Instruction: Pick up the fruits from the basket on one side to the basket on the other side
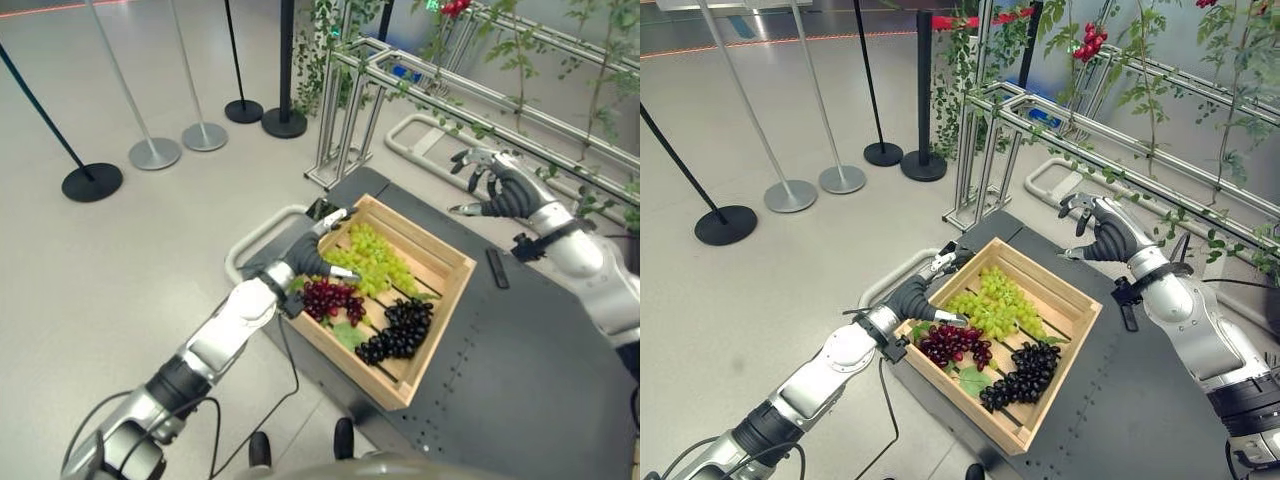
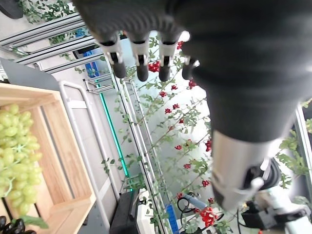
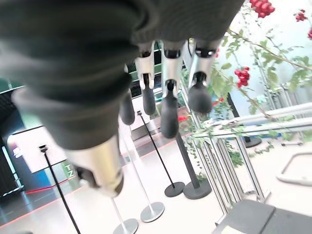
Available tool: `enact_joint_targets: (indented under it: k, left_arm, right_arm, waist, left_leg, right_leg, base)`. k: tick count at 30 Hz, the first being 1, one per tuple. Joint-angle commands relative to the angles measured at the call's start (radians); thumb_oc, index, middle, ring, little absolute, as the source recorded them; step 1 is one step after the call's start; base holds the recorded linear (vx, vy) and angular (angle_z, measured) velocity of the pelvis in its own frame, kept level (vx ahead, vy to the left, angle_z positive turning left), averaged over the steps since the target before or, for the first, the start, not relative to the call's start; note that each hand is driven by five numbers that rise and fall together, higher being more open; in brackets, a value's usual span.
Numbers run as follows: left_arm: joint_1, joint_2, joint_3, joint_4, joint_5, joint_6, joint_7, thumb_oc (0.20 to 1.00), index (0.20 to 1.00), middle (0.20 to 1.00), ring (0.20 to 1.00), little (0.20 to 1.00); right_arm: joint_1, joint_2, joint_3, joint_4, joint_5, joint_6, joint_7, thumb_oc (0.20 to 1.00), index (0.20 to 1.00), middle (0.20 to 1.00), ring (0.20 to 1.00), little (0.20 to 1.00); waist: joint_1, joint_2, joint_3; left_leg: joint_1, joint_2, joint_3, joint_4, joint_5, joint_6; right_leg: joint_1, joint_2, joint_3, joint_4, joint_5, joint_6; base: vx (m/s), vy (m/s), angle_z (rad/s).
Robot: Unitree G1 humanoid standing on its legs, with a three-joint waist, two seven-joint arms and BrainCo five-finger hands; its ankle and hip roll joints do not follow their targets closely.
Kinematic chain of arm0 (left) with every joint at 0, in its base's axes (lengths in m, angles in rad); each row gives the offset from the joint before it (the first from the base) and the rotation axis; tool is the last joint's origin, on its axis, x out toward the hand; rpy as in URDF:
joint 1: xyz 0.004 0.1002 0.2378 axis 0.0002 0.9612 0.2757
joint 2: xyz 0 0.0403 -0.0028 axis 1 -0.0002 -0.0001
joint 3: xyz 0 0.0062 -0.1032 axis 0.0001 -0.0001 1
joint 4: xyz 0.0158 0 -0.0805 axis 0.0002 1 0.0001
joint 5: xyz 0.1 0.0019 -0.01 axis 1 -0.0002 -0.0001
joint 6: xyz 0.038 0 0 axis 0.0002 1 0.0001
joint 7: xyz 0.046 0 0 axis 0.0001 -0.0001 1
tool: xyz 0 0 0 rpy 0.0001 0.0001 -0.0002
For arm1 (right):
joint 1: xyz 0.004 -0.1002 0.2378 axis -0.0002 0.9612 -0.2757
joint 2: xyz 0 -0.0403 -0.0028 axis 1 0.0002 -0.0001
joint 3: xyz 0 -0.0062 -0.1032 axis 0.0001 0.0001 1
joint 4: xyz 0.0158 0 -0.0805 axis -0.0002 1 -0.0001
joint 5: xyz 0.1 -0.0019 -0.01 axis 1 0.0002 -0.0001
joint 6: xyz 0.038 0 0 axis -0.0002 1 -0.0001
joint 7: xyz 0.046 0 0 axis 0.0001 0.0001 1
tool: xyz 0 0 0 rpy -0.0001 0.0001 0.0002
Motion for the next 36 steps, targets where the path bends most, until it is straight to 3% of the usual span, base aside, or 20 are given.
enact_joint_targets:
  k: [1,2,3,4,5,8,9,12,13,18,30,36]
  left_arm:
    - [0.058,0.012,0.084,0.058,-0.042,-0.047,0.016,1.0,1.0,1.0,1.0,1.0]
    - [0.094,0.026,0.114,0.053,-0.061,-0.048,0.012,1.0,1.0,1.0,1.0,1.0]
    - [0.201,0.043,0.212,0.07,-0.142,-0.06,0.031,1.0,1.0,1.0,1.0,1.0]
    - [0.208,0.046,0.216,0.065,-0.143,-0.058,0.03,1.0,1.0,1.0,1.0,1.0]
    - [0.292,0.057,0.32,0.068,-0.204,-0.075,0.052,1.0,1.0,1.0,1.0,1.0]
    - [0.318,0.044,0.384,0.076,-0.279,-0.106,0.091,1.0,1.0,1.0,1.0,1.0]
    - [0.32,0.024,0.427,0.048,-0.325,-0.14,0.118,1.0,1.0,1.0,1.0,1.0]
    - [0.319,-0.008,0.438,0.03,-0.337,-0.154,0.147,1.0,1.0,1.0,1.0,1.0]
    - [0.301,-0.036,0.45,-0.002,-0.354,-0.176,0.184,1.0,1.0,1.0,1.0,1.0]
    - [0.212,-0.092,0.442,-0.126,-0.369,-0.227,0.247,1.0,1.0,1.0,1.0,1.0]
    - [0.131,-0.112,0.395,-0.242,-0.367,-0.249,0.28,1.0,1.0,1.0,1.0,1.0]
    - [0.113,-0.109,0.362,-0.251,-0.372,-0.251,0.282,1.0,1.0,1.0,1.0,1.0]
  right_arm:
    - [0.006,0.019,-0.051,0.032,0.025,0.0,-0.029,1.0,1.0,1.0,1.0,1.0]
    - [0.017,0.024,-0.057,0.039,0.02,0.005,-0.028,1.0,1.0,1.0,1.0,1.0]
    - [0.043,0.061,-0.067,0.084,0.033,0.009,-0.045,1.0,1.0,1.0,1.0,1.0]
    - [0.042,0.063,-0.063,0.085,0.033,0.008,-0.045,1.0,1.0,1.0,1.0,1.0]
    - [0.066,0.099,-0.064,0.117,0.024,0.011,-0.055,1.0,1.0,1.0,1.0,1.0]
    - [0.051,0.143,-0.033,0.169,0.009,0.011,-0.083,1.0,1.0,1.0,1.0,1.0]
    - [0.036,0.162,-0.006,0.217,-0.046,0.018,-0.101,1.0,1.0,1.0,1.0,1.0]
    - [-0.009,0.207,0.03,0.287,-0.05,0.026,-0.128,1.0,1.0,1.0,1.0,1.0]
    - [-0.062,0.243,0.076,0.339,-0.072,0.035,-0.15,1.0,1.0,1.0,1.0,1.0]
    - [-0.214,0.332,0.177,0.435,-0.082,0.047,-0.211,1.0,1.0,1.0,1.0,1.0]
    - [-0.411,0.334,0.254,0.54,-0.064,0.056,-0.254,1.0,1.0,1.0,1.0,1.0]
    - [-0.544,0.321,0.292,0.705,-0.037,0.076,-0.275,1.0,1.0,1.0,1.0,1.0]
  waist:
    - [0.037,-0.024,-0.025]
    - [0.039,-0.022,-0.023]
    - [0.054,-0.018,-0.013]
    - [0.052,-0.02,-0.015]
    - [0.065,-0.017,0.005]
    - [0.084,-0.014,0.055]
    - [0.113,-0.008,0.105]
    - [0.129,-0.002,0.14]
    - [0.144,0.007,0.183]
    - [0.168,0.022,0.274]
    - [0.193,0.049,0.359]
    - [0.213,0.076,0.39]
  left_leg:
    - [-0.005,0.001,-0.012,0.011,-0.03,0.003]
    - [-0.007,0.001,-0.012,0.011,-0.03,0.002]
    - [-0.012,-0.003,-0.017,0.014,-0.028,0.003]
    - [-0.012,-0.003,-0.017,0.014,-0.028,0.003]
    - [-0.027,-0.006,-0.024,0.022,-0.023,0.003]
    - [-0.074,-0.012,-0.042,0.043,-0.014,0.003]
    - [-0.122,-0.015,-0.06,0.062,-0.002,0.002]
    - [-0.163,-0.014,-0.076,0.081,0.005,0.002]
    - [-0.197,-0.011,-0.093,0.094,0.014,0.001]
    - [-0.276,-0.004,-0.119,0.128,0.028,-0.005]
    - [-0.399,0.004,-0.16,0.16,0.046,-0.025]
    - [-0.435,-0.002,-0.172,0.157,0.054,-0.029]
  right_leg:
    - [-0.042,-0.099,-0.028,0.022,0.083,0.142]
    - [-0.042,-0.1,-0.028,0.021,0.083,0.142]
    - [-0.047,-0.104,-0.03,0.024,0.082,0.139]
    - [-0.047,-0.104,-0.03,0.025,0.082,0.139]
    - [-0.058,-0.108,-0.032,0.032,0.08,0.134]
    - [-0.091,-0.114,-0.041,0.05,0.08,0.128]
    - [-0.119,-0.117,-0.057,0.058,0.086,0.123]
    - [-0.14,-0.12,-0.079,0.065,0.091,0.119]
    - [-0.166,-0.12,-0.096,0.079,0.092,0.114]
    - [-0.238,-0.121,-0.124,0.116,0.083,0.101]
    - [-0.342,-0.131,-0.17,0.163,0.072,0.095]
    - [-0.376,-0.142,-0.191,0.177,0.07,0.096]
  base:
    - [0.0,0.0,0.0]
    - [0.0,0.0,0.0]
    - [0.0,0.0,0.0]
    - [-0.06,-0.042,-0.04]
    - [-0.12,-0.035,-0.01]
    - [-0.2,-0.044,0.08]
    - [-0.15,-0.03,0.25]
    - [-0.14,-0.053,0.31]
    - [-0.08,-0.03,0.28]
    - [-0.11,-0.036,0.24]
    - [-0.05,-0.023,0.13]
    - [-0.02,0.005,0.08]
